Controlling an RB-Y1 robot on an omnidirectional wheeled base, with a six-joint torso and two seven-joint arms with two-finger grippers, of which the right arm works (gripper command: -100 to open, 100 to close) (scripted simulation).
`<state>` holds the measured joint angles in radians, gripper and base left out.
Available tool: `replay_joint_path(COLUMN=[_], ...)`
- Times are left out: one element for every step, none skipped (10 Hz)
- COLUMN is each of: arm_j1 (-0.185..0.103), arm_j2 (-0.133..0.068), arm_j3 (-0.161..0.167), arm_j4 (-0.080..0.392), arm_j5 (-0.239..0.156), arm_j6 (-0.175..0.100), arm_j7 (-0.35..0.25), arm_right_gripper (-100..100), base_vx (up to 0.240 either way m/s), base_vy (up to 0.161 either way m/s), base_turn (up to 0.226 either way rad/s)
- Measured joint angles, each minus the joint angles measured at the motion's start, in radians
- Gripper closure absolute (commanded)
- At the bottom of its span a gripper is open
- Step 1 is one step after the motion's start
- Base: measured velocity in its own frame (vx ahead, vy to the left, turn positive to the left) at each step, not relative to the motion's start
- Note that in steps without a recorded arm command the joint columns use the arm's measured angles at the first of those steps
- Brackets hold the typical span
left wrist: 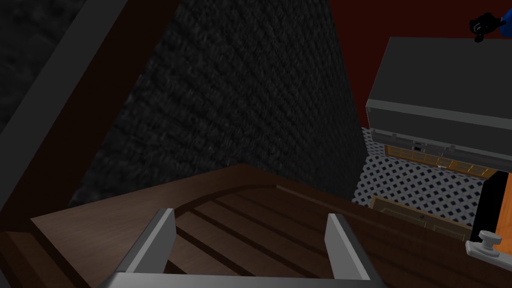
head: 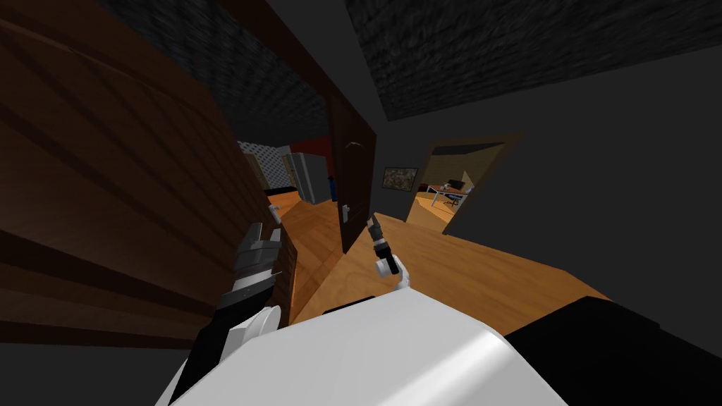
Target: Push the door open
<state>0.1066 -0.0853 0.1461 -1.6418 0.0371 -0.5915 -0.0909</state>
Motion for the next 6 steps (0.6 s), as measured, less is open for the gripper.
replay_joint_path(arm_j1=[-0.016, -0.035, -0.056, -0.078, -0.098, -0.115], arm_j2=[0.002, 0.000, -0.004, -0.006, -0.007, -0.011], arm_j3=[0.009, 0.015, 0.020, 0.025, 0.031, 0.038], arm_j4=[0.024, 0.058, 0.088, 0.122, 0.148, 0.166], arm_j5=[0.007, 0.013, 0.018, 0.024, 0.030, 0.035], arm_j6=[0.005, 0.004, 0.005, 0.007, 0.014, 0.024], arm_j7=[-0.009, -0.020, -0.033, -0.045, -0.057, -0.071], arm_right_gripper=[-100, -100, -100, -100, -100, -100], base_vx=[0.079, 0.076, 0.077, 0.094, 0.087, 0.050], base_vy=[-0.100, -0.103, -0.101, -0.102, -0.099, -0.065], base_turn=[0.100, 0.099, 0.088, 0.110, 0.110, 0.037])
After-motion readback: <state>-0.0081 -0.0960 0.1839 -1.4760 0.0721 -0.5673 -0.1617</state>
